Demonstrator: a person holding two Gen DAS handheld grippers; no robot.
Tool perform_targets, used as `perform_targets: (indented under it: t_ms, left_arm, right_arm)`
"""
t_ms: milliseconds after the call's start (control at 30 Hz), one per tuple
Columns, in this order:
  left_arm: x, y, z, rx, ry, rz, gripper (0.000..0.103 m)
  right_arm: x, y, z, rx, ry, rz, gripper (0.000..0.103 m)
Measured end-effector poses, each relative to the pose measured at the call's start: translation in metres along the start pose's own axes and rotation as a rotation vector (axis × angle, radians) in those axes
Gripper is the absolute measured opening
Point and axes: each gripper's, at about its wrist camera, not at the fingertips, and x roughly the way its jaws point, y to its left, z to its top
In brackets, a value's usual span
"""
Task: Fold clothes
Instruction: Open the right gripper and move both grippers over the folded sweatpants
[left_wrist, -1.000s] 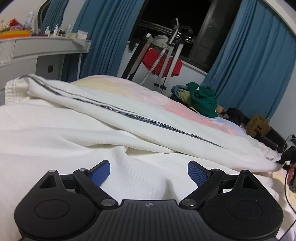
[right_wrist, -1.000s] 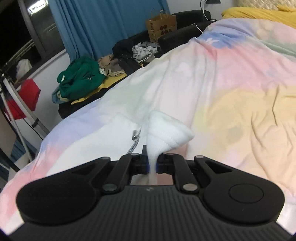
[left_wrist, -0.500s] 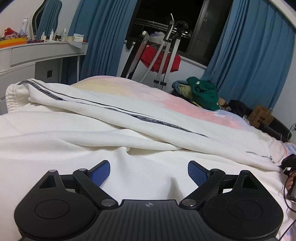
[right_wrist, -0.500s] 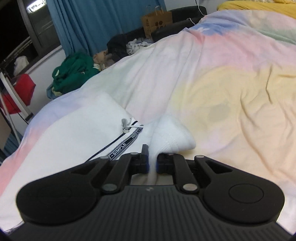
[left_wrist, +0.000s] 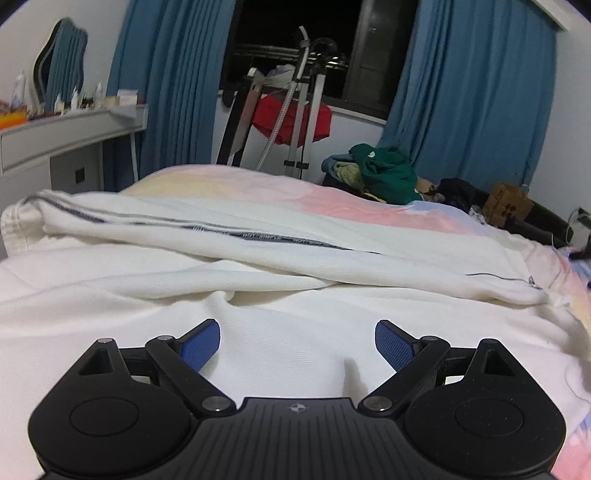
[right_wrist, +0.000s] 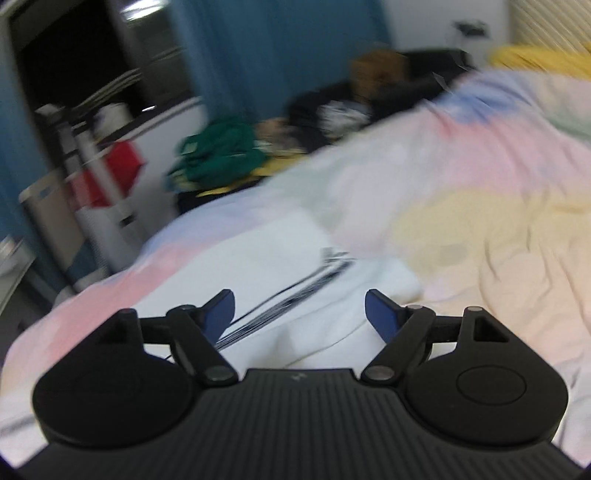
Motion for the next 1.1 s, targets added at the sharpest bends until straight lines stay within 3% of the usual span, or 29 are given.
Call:
perform_targets:
  t_ms: [233,433,567,800,1100]
  left_arm:
    - [-0.020,-0.009,0.000,0.087,-0.035,0.020,0.093]
    - [-0.045,-0.006,-0.002,0.076,-0.014,0.039,0.093]
    - [-0.067,-0.002,-0.008,0.064,-0.008,0.062,0.093]
    - [-0.088,0.012,-0.006,-0.008,0.007,0.106,0.093]
    - [-0.094,0.056,-0.001,-0.195,0.127,0.179,0.093]
  right_arm:
    - [-0.100,0.079,-0.033,-0.157,0.027,0.173,0.080]
    - [-0.149,0.106,-0.081,-0.240,0.010,0.278,0.080]
    - [-0.159,0.099,-0.109,-0.285,0.032,0.281,0.080]
    - [-0.166,0.079,-0.103,-0.234,-0.018,0.278,0.080]
    - [-0.151,0.062,-0.099,-0.176,-0.024,0.254,0.080]
